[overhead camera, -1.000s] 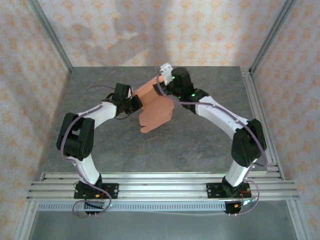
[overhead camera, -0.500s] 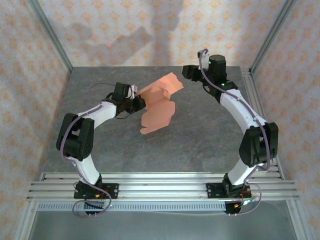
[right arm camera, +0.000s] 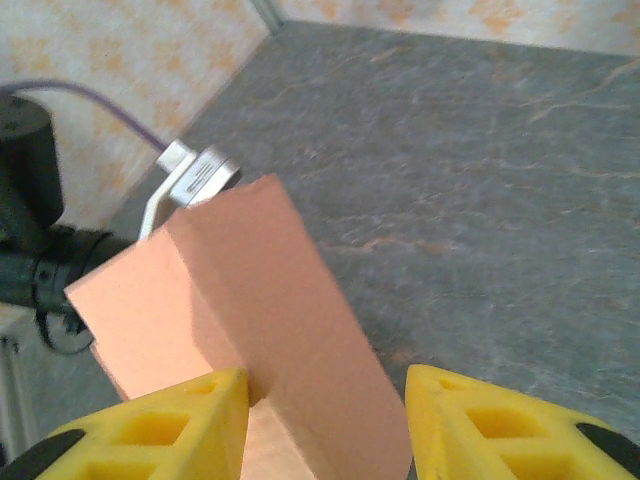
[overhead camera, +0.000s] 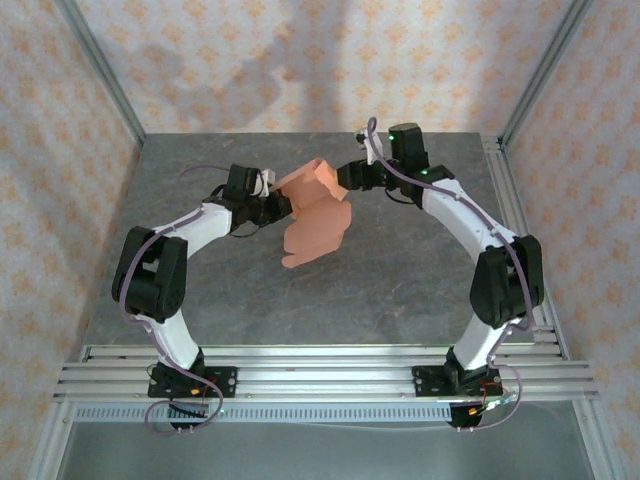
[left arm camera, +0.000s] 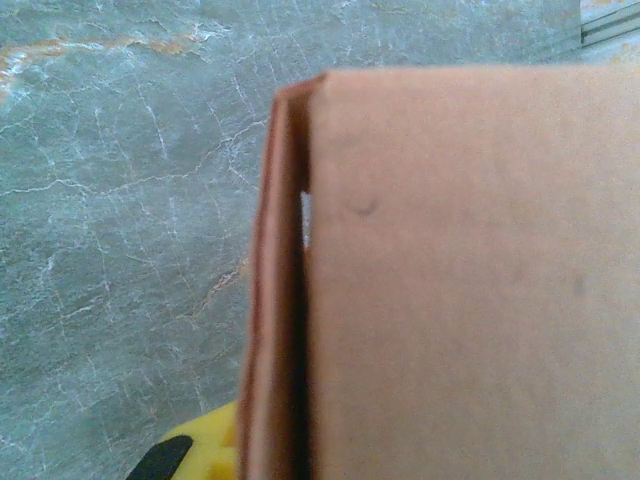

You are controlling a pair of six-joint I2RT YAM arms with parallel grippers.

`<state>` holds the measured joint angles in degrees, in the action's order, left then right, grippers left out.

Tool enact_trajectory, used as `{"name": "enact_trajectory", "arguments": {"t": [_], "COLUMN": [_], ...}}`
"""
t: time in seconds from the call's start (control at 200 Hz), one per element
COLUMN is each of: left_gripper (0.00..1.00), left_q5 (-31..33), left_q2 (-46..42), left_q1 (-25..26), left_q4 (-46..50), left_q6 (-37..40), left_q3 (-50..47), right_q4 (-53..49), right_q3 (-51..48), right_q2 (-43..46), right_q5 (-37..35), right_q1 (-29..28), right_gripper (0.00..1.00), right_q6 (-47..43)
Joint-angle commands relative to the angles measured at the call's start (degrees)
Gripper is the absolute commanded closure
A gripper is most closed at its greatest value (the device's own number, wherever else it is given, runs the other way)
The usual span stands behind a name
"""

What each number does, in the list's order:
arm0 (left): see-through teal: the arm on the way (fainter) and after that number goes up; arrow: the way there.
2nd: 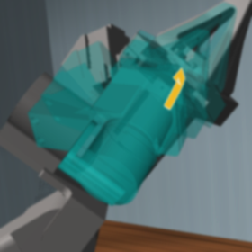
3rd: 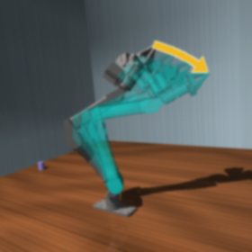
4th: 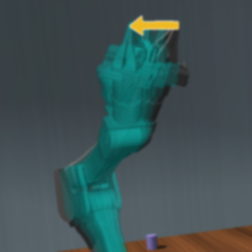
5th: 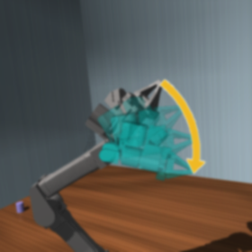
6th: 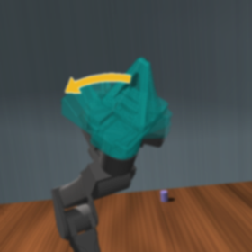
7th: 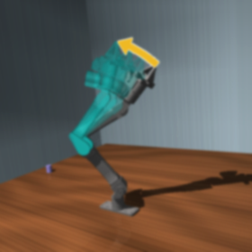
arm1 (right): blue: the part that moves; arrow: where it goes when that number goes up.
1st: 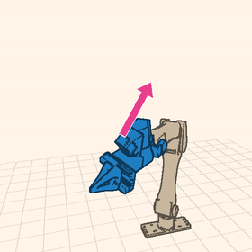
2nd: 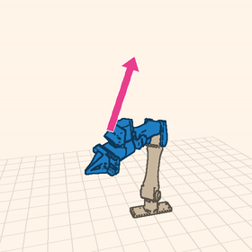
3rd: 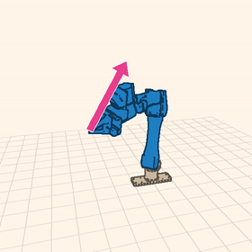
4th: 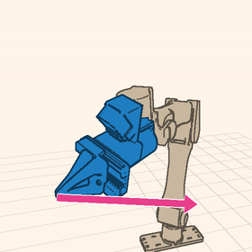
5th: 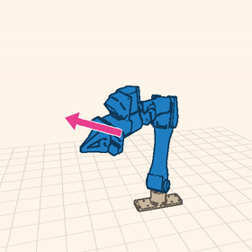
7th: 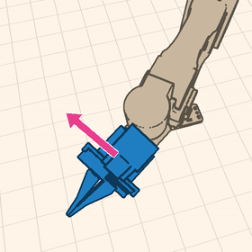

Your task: Fold the paper box

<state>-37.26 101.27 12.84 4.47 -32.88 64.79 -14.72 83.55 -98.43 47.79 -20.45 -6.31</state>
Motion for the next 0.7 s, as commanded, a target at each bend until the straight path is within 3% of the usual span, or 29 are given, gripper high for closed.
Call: {"name": "enact_trajectory", "arguments": {"t": [0.0,0.36,0.691], "left_gripper": [1.00,1.00,1.00], "left_q5": [-1.67,-1.55,-1.72], "left_q2": [-2.25,-2.02,-2.12], "left_q1": [-0.34,-0.35,-0.28], "left_q4": [-2.03,-1.48,-1.40], "left_q6": [0.90,1.16,1.07], "left_q3": [0.38,-0.11,-0.11], "right_q4": [-3.36,-8.83,-9.58], "right_q3": [2.62,5.67,6.53], "right_q2": [-1.12,-2.76,-2.95], "right_q5": [4.82,-1.66,-15.88], "right_q1": [-0.76,-4.16,-7.73], "right_gripper": [0.55,0.60,0.68], "right_q6": [-3.54,-9.97,-13.94]}}
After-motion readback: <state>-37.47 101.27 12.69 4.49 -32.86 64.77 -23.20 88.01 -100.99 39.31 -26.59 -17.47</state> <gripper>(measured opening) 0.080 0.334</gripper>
